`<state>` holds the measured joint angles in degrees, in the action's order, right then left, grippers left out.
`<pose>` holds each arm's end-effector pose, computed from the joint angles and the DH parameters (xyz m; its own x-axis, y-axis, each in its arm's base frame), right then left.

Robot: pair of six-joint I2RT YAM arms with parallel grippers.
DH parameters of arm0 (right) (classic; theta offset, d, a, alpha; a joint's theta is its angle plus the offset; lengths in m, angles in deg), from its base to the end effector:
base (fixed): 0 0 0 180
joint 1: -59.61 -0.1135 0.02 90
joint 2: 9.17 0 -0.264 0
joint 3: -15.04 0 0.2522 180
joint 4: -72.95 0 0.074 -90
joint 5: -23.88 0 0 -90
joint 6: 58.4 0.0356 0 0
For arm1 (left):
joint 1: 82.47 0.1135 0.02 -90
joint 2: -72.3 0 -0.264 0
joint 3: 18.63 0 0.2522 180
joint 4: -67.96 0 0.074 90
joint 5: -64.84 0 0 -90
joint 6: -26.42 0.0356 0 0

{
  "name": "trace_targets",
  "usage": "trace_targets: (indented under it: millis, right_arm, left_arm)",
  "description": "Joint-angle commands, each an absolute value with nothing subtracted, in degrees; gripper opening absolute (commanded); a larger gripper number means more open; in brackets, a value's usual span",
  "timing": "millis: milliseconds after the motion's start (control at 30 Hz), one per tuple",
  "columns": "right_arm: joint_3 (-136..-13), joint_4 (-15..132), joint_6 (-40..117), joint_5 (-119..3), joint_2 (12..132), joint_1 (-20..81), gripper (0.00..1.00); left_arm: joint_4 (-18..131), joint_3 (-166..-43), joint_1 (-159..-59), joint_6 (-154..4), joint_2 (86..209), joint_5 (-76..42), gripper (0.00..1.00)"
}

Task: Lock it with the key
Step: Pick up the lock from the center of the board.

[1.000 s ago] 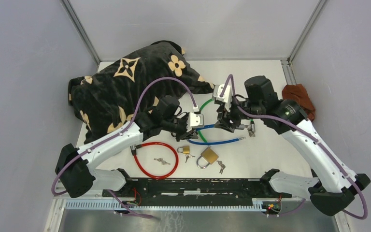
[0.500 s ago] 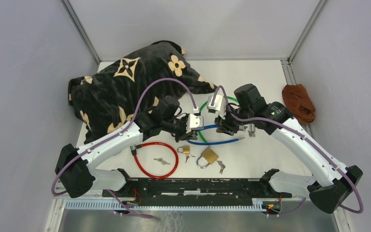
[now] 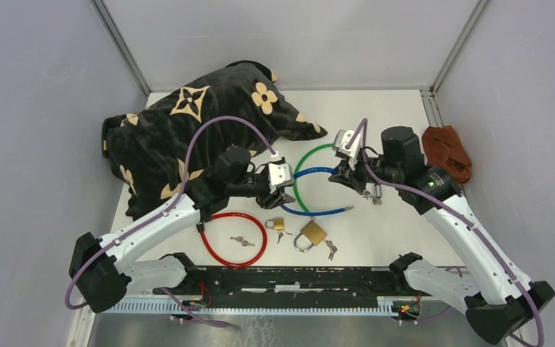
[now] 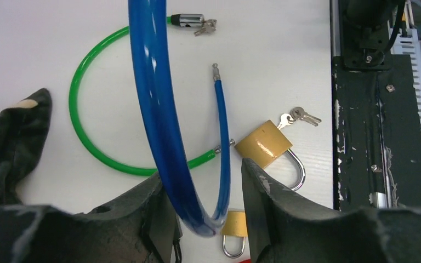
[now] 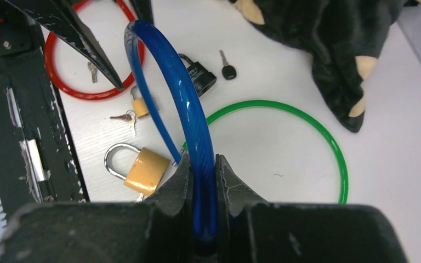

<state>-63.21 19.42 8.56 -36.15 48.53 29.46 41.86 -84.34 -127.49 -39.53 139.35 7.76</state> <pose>0.1666 0.1174 0.3681 -0.1210 -0.4624 -0.8784 -0.9181 0.3886 -0.0781 0.1711 -0.1986 0.3028 0.0835 0.4004 -0.9125 0.9863 0.0975 0.1330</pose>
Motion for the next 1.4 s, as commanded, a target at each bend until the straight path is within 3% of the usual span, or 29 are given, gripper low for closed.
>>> trace_targets:
  millis: [0,267,667,800,1000,1133,1367]
  right_arm:
    - [-60.74,31.92,10.87,-22.86,45.15,37.60,0.00]
    - [-60.39,43.24,17.01,-5.37,45.71,45.24,0.00]
    - [-68.09,50.98,23.57,4.19,48.86,46.31,0.00]
    - [-71.53,51.02,23.61,7.86,49.15,46.27,0.00]
    - [-74.82,51.18,23.52,9.08,50.66,46.40,0.00]
    - [-75.06,53.09,24.40,10.63,51.14,46.36,0.00]
    - [-74.55,61.10,30.23,12.48,51.22,46.37,0.00]
  left_arm:
    - [51.47,-77.05,-124.76,-49.78,134.06,6.62,0.51]
    - [65.15,-64.56,-121.00,-56.71,124.21,7.10,0.54]
    - [91.03,-46.91,-117.44,-65.14,114.02,4.49,0.66]
    - [88.58,-46.85,-116.99,-63.25,110.54,-0.45,0.66]
    - [76.09,-49.85,-115.28,-58.66,101.50,6.95,0.63]
    - [66.23,-52.46,-113.29,-55.13,97.82,5.27,0.63]
    - [67.75,-47.96,-110.47,-56.61,97.64,2.23,0.61]
